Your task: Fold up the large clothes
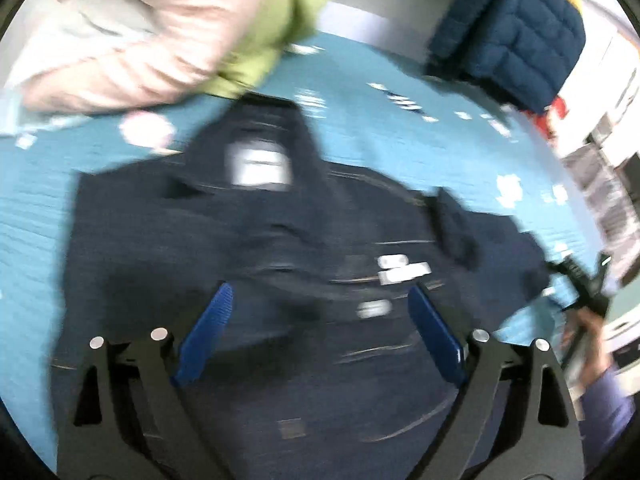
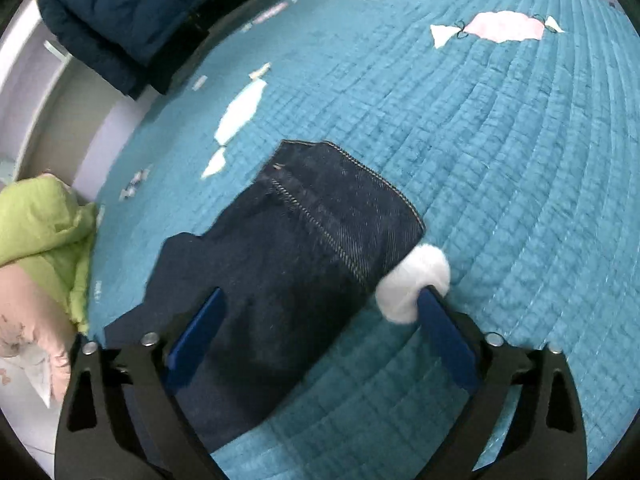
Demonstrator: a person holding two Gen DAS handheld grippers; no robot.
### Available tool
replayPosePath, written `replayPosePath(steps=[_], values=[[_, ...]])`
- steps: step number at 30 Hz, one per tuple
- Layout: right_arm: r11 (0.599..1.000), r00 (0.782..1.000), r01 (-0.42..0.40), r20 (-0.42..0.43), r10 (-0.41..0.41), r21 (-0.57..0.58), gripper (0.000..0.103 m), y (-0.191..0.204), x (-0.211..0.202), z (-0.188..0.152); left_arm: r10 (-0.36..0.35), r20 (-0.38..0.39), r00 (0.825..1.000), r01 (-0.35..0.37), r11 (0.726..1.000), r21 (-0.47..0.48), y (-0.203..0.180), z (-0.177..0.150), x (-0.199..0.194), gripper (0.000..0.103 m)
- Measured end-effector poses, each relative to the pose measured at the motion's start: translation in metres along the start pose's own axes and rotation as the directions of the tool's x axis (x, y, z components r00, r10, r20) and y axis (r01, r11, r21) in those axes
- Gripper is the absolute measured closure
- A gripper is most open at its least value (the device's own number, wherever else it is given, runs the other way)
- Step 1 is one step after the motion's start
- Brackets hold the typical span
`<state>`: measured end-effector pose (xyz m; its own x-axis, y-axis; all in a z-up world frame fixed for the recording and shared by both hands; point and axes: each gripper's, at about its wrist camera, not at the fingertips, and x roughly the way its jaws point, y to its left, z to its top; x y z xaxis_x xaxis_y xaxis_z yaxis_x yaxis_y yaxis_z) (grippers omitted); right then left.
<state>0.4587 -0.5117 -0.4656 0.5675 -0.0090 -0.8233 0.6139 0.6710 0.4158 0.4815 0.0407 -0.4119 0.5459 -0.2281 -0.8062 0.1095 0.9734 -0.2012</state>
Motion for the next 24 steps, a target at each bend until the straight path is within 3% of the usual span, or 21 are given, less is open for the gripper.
replayPosePath(steps=[1,2,3,7,10,13,16,19,22,24], values=[[1.0,1.0,0.009,0.004,-0.009,-0.005,0.049,0.003,-0.001,0.004,0.056,0.001,0.998,-0.056,0.998,0.002,0.017,-0.002,-0.005,0.013],[1.0,1.0,0.001,0.006,-0.001,-0.003,0.079,0.004,-0.003,0.009,0.083,-0.003,0.997,-0.083,0.996,-0.012,0.034,-0.004,-0.009,0.013],[0.999,0.999,-0.035,0.004,0.034,0.006,0.082,0.004,-0.007,0.012,0.109,-0.007,0.994,-0.109,0.993,-0.034,0.05,-0.006,-0.013,0.013],[0.988,0.989,-0.116,0.084,0.125,-0.097,0.087,0.039,-0.042,0.01,0.168,-0.007,0.986,-0.167,0.975,-0.147,0.114,-0.019,-0.031,0.013],[0.956,0.973,-0.17,0.116,0.202,-0.238,0.089,0.098,-0.071,-0.009,0.194,-0.003,0.981,-0.191,0.962,-0.195,0.147,-0.025,-0.041,0.013],[0.881,0.941,-0.258,0.106,0.323,-0.396,0.089,0.174,-0.103,-0.051,0.198,0.006,0.98,-0.191,0.954,-0.232,0.172,-0.03,-0.05,0.013],[0.765,0.895,-0.365,0.027,0.446,-0.53,0.089,0.254,-0.126,-0.116,0.187,0.011,0.982,-0.177,0.95,-0.258,0.184,-0.034,-0.051,0.013],[0.653,0.845,-0.495,-0.143,0.515,-0.573,0.089,0.321,-0.121,-0.189,0.176,0.008,0.984,-0.167,0.947,-0.275,0.197,-0.038,-0.054,0.013],[0.586,0.84,-0.524,-0.258,0.478,-0.618,0.089,0.368,-0.096,-0.257,0.158,0.0,0.987,-0.149,0.934,-0.326,0.213,-0.04,-0.057,0.013],[0.559,0.857,-0.512,-0.338,0.39,-0.652,0.087,0.393,-0.062,-0.313,0.151,0.004,0.988,-0.141,0.928,-0.345,0.222,-0.042,-0.059,0.013]])
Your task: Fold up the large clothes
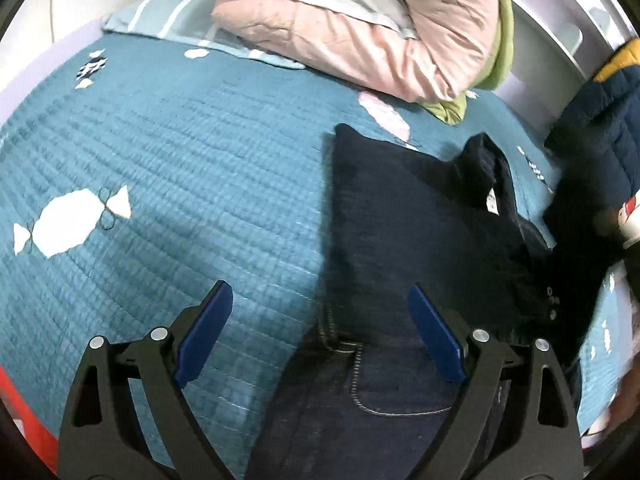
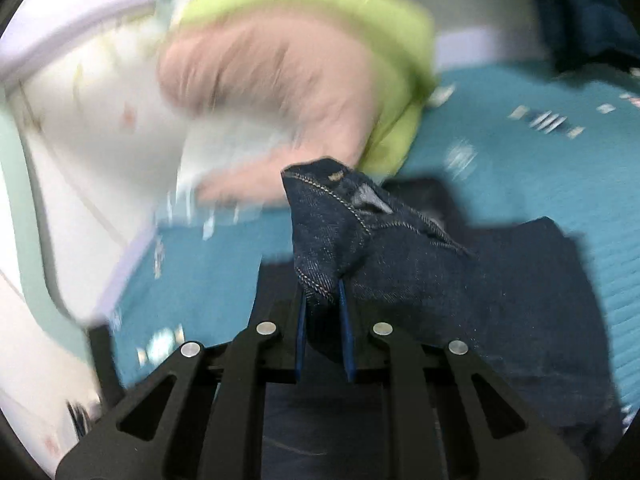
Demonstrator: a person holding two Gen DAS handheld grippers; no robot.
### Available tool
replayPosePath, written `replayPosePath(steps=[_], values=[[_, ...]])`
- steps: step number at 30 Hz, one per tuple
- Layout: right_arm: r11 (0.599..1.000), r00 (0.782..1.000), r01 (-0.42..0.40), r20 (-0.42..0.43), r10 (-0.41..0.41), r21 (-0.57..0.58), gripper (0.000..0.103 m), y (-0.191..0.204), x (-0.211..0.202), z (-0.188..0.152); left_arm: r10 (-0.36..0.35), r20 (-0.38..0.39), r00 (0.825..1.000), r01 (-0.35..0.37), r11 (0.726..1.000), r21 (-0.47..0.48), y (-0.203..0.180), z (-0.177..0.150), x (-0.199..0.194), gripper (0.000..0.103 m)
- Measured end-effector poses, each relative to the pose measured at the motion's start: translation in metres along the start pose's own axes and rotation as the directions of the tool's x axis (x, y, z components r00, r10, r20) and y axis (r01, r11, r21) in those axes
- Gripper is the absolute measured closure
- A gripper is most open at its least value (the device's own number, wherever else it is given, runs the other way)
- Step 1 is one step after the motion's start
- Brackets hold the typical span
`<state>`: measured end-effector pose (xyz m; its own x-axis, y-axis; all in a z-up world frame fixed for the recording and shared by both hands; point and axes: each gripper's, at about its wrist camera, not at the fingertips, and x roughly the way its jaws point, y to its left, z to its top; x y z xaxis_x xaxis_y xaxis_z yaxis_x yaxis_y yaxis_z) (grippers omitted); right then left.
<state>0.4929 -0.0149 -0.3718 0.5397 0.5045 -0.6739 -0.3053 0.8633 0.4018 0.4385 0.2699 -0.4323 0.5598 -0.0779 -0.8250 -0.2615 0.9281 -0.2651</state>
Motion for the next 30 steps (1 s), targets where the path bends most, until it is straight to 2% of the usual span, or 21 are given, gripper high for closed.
replayPosePath(steps=[2,3,4,5,6,9,11,14,16,19,20,22,25,28,30], values=[[0.999,0.995,0.049,-0.085,-0.05,-0.017,0.084,0.013,0.04,-0.021,0.01,0.007,1.0,-0.01,1.0,-0.007,0.008,-0.001,-0.001,0.013],[0.996,0.988,0.079,-0.133,-0.082,-0.028,0.077,0.016,0.062,-0.033,0.008,0.004,1.0,-0.008,1.0,-0.017,0.013,-0.001,0.0,0.013],[0.994,0.98,0.104,-0.167,-0.11,-0.043,0.057,0.015,0.073,-0.043,0.006,0.001,1.0,-0.006,1.0,-0.029,0.017,-0.002,0.001,0.013],[0.991,0.969,0.112,-0.215,-0.124,-0.067,0.049,0.017,0.09,-0.056,0.006,-0.003,1.0,-0.006,0.999,-0.037,0.021,-0.003,0.002,0.013],[0.992,0.966,0.098,-0.231,-0.115,-0.08,0.045,0.018,0.097,-0.062,0.005,-0.006,1.0,-0.005,0.999,-0.039,0.023,-0.003,0.002,0.013],[0.991,0.972,0.086,-0.21,-0.107,-0.106,0.025,0.033,0.081,-0.061,0.006,-0.001,1.0,-0.006,0.999,-0.031,0.025,-0.004,0.0,0.013],[0.995,0.987,0.044,-0.147,-0.058,-0.092,0.023,0.038,0.055,-0.049,0.004,0.001,1.0,-0.004,0.999,-0.035,0.024,-0.003,-0.003,0.013],[0.998,0.998,0.011,-0.054,-0.014,-0.055,0.02,0.029,0.018,-0.028,-0.014,0.01,1.0,0.015,0.999,-0.048,0.017,0.003,-0.005,0.013],[0.998,0.999,0.037,0.011,-0.036,-0.042,0.02,0.013,-0.005,-0.009,-0.028,-0.009,1.0,0.028,0.999,-0.017,0.003,0.014,0.0,0.013],[0.993,0.994,0.109,0.022,-0.108,-0.035,0.019,-0.024,-0.018,0.011,-0.054,-0.031,0.998,0.055,0.998,0.031,-0.018,0.039,0.012,0.013],[0.986,0.986,0.164,0.002,-0.164,-0.029,0.019,-0.047,-0.019,0.022,-0.066,-0.047,0.997,0.068,0.997,0.038,-0.024,0.049,0.02,0.011],[0.968,0.967,0.249,-0.06,-0.249,-0.003,0.019,-0.089,-0.014,0.034,-0.012,-0.103,0.995,0.018,0.998,0.056,-0.035,0.073,0.045,0.011],[0.925,0.908,0.38,-0.191,-0.372,0.002,0.019,-0.147,0.001,0.058,0.081,-0.177,0.981,-0.057,0.989,0.136,-0.049,0.106,0.086,0.011],[0.888,0.872,0.452,-0.249,-0.422,0.08,0.019,-0.201,0.002,0.076,0.135,-0.251,0.959,-0.098,0.983,0.153,-0.05,0.123,0.12,0.011],[0.878,0.858,0.467,-0.295,-0.42,0.107,0.019,-0.226,0.007,0.08,0.121,-0.299,0.947,-0.085,0.988,0.13,-0.051,0.132,0.139,0.011]])
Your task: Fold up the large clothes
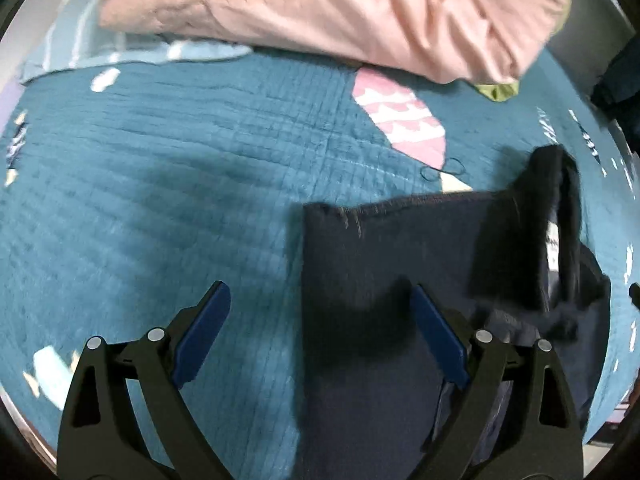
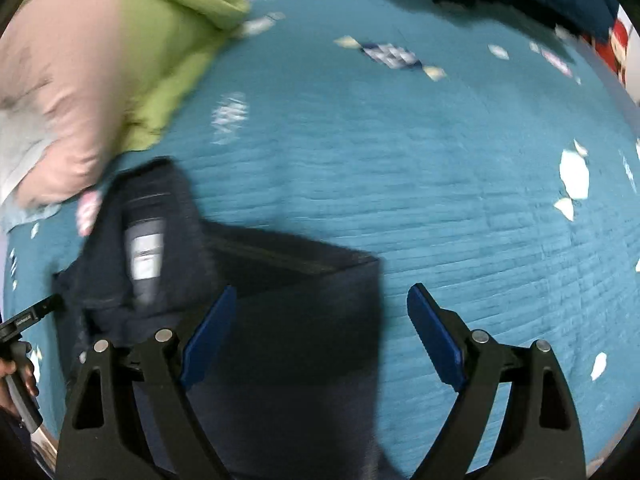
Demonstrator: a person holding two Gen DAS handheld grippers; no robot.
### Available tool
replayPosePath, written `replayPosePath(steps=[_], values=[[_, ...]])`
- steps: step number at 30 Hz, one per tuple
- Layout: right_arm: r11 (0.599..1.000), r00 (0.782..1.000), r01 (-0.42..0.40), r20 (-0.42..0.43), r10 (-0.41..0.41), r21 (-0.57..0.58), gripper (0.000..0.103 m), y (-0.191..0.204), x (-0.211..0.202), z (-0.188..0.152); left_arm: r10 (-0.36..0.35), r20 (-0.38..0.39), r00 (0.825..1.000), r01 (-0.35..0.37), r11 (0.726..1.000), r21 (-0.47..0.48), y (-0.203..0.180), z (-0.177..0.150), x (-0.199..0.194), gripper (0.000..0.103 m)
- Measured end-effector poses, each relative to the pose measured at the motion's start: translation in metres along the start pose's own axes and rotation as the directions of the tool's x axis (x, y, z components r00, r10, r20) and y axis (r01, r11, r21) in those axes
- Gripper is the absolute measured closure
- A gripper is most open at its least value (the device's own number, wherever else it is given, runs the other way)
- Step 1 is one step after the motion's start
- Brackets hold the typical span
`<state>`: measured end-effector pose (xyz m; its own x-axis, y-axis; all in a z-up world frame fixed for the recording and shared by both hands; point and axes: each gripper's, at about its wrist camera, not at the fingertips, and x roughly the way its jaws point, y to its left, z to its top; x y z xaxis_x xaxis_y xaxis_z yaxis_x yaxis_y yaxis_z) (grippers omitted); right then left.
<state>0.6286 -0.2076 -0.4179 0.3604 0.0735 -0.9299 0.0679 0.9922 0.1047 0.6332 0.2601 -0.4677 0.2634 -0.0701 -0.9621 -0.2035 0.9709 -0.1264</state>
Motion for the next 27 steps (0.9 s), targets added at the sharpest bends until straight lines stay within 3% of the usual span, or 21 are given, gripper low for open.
replayPosePath(steps=[2,4,8,9,10,11,12,13,15,16,18,20,22,27], values=[[1.0,0.999,0.02,-0.044,-0.019,0.023,0.019,-0.013,0.016,0.005,-0.01,-0.041,0.999,0.009,1.0,-0.025,0.0,0.007,0.01,0.012],[0.999,0.994,-0.012,-0.109,0.016,0.038,0.019,-0.017,0.035,0.01,-0.007,-0.097,0.995,0.004,0.999,-0.035,-0.002,0.013,0.021,0.012],[0.999,0.988,0.013,-0.157,-0.006,0.047,0.02,-0.024,0.063,0.017,0.05,-0.132,0.99,-0.047,0.999,0.025,-0.013,0.019,0.031,0.013],[0.998,0.986,-0.011,-0.166,0.022,0.063,0.032,-0.024,0.065,0.017,0.052,-0.131,0.99,-0.049,0.998,0.026,-0.014,0.019,0.032,0.013],[0.996,0.983,-0.037,-0.179,0.051,0.077,0.052,-0.024,0.068,0.017,0.055,-0.129,0.99,-0.052,0.998,0.028,-0.015,0.02,0.031,0.02],[0.994,0.973,-0.073,-0.213,0.088,0.075,0.054,-0.02,0.072,0.015,0.048,-0.122,0.991,-0.045,0.998,0.034,-0.018,0.02,0.03,0.026],[0.996,0.972,-0.069,-0.221,0.08,0.054,0.055,-0.015,0.072,0.014,0.052,-0.115,0.992,-0.046,0.997,0.061,-0.022,0.02,0.029,0.03],[0.999,0.974,-0.052,-0.219,0.05,-0.001,0.057,-0.006,0.071,0.013,0.045,-0.113,0.993,-0.036,0.996,0.079,-0.025,0.021,0.027,0.04],[0.999,0.97,-0.049,-0.24,0.043,-0.022,0.06,-0.003,0.077,0.015,0.046,-0.116,0.992,-0.035,0.995,0.095,-0.031,0.023,0.028,0.047],[0.999,0.967,-0.053,-0.248,0.05,-0.002,0.072,-0.007,0.082,0.016,0.038,-0.114,0.993,-0.027,0.995,0.1,-0.032,0.023,0.027,0.054],[1.0,0.972,-0.007,-0.237,0.002,-0.019,0.093,-0.012,0.083,0.017,0.043,-0.091,0.995,-0.034,0.995,0.098,-0.032,0.023,0.023,0.068],[0.998,0.981,-0.033,-0.191,0.023,-0.047,0.094,-0.012,0.071,0.017,0.042,-0.067,0.997,-0.035,0.994,0.105,-0.031,0.022,0.018,0.086],[0.996,0.99,-0.042,-0.138,0.031,-0.077,0.095,-0.009,0.057,0.016,0.02,-0.035,0.999,-0.015,0.99,0.143,-0.031,0.02,0.006,0.091],[0.992,0.993,-0.113,-0.02,0.112,-0.056,0.095,-0.012,0.015,0.021,-0.071,0.073,0.995,0.06,0.988,0.142,-0.03,0.016,-0.036,0.093]])
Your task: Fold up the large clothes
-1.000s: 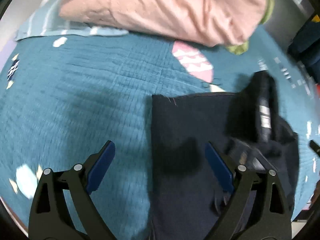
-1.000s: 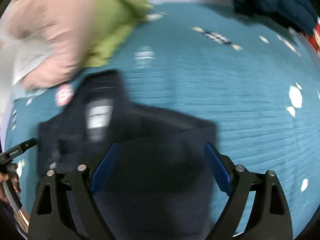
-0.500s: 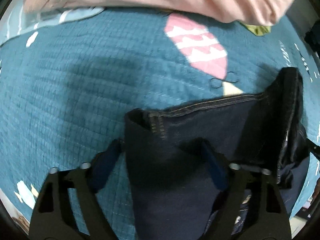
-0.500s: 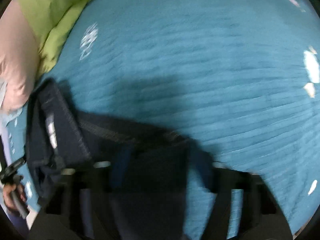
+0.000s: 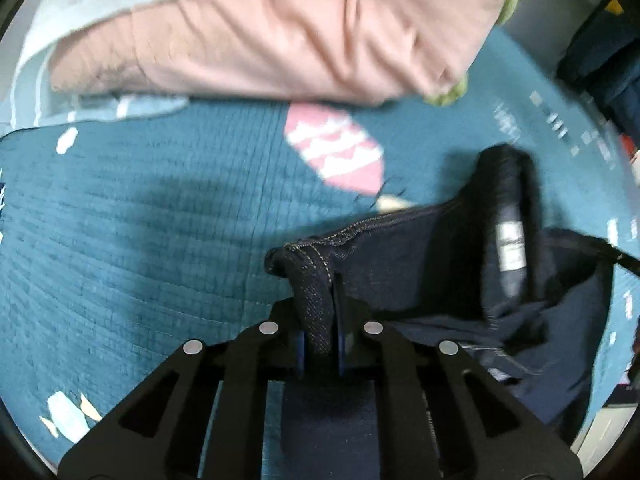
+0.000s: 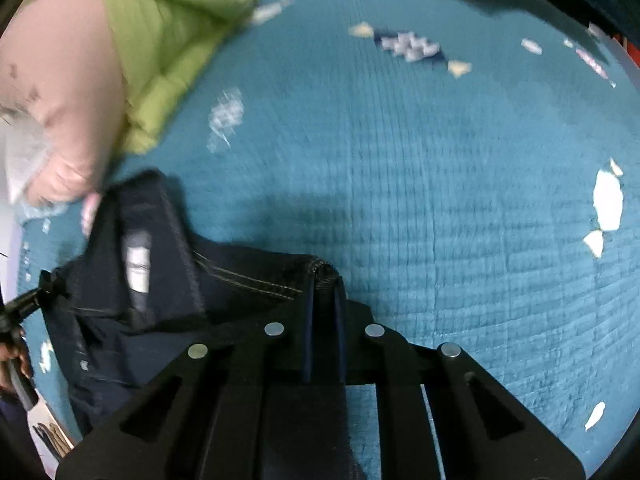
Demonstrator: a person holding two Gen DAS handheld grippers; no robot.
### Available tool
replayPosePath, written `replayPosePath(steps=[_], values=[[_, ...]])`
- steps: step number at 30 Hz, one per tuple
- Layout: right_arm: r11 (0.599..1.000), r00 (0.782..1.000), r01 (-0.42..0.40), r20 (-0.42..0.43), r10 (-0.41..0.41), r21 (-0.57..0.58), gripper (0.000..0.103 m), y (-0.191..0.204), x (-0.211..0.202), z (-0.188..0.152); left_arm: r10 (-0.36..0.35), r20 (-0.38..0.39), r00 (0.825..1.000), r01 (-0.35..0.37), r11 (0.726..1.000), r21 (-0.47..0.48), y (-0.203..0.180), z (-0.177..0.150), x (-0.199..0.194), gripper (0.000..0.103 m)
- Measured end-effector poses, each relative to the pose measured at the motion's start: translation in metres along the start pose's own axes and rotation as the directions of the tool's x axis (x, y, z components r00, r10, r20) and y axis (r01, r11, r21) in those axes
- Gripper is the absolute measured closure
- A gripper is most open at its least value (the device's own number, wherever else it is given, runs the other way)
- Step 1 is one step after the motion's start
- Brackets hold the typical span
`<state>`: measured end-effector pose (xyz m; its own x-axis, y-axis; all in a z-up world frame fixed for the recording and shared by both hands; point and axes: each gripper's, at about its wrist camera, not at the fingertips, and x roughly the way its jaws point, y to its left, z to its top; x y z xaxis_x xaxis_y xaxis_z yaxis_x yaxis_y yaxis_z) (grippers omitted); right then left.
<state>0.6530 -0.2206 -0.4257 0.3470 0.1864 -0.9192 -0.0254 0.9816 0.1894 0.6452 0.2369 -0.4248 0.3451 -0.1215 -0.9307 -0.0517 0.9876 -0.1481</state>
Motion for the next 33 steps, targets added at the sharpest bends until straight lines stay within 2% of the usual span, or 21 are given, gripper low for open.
replayPosePath(steps=[3,6,10,14,16,20,24,26,29,30,33], values=[[0.999,0.997,-0.045,0.069,0.046,-0.012,0.095,0.008,-0.024,0.006,-0.039,0.072,0.997,0.04,0.999,-0.006,-0.008,0.003,-0.025,0.093],[0.998,0.986,-0.063,0.153,0.065,-0.016,0.095,0.009,-0.054,0.004,-0.085,0.15,0.985,0.088,0.996,-0.012,-0.015,0.001,-0.053,0.093],[0.994,0.949,-0.097,0.295,0.108,-0.05,0.095,0.02,-0.098,0.003,-0.133,0.255,0.958,0.137,0.991,0.0,-0.023,-0.004,-0.097,0.093],[0.988,0.924,-0.101,0.358,0.138,-0.12,0.096,0.025,-0.138,-0.019,-0.188,0.308,0.933,0.197,0.98,0.001,-0.02,-0.029,-0.135,0.094],[0.985,0.922,-0.104,0.359,0.147,-0.136,0.096,0.02,-0.153,-0.039,-0.197,0.307,0.931,0.2,0.98,0.022,-0.02,-0.051,-0.147,0.094],[0.978,0.922,-0.14,0.34,0.185,-0.152,0.096,0.009,-0.18,-0.099,-0.232,0.306,0.923,0.223,0.973,0.065,-0.02,-0.123,-0.173,0.094],[0.974,0.925,-0.177,0.314,0.214,-0.14,0.096,-0.006,-0.209,-0.165,-0.253,0.293,0.922,0.244,0.968,0.066,-0.014,-0.186,-0.191,0.094],[0.973,0.934,-0.185,0.284,0.217,-0.137,0.096,-0.012,-0.219,-0.195,-0.264,0.281,0.922,0.261,0.964,0.049,-0.01,-0.216,-0.197,0.094],[0.978,0.953,-0.161,0.238,0.188,-0.13,0.096,-0.02,-0.224,-0.236,-0.287,0.223,0.932,0.292,0.956,0.01,-0.001,-0.27,-0.193,0.094],[0.98,0.957,-0.161,0.224,0.183,-0.114,0.102,-0.026,-0.226,-0.25,-0.289,0.2,0.936,0.293,0.956,0.006,0.0,-0.282,-0.191,0.094],[0.987,0.97,-0.139,0.188,0.151,-0.079,0.102,-0.044,-0.228,-0.285,-0.272,0.102,0.957,0.274,0.962,-0.006,0.003,-0.327,-0.172,0.093]])
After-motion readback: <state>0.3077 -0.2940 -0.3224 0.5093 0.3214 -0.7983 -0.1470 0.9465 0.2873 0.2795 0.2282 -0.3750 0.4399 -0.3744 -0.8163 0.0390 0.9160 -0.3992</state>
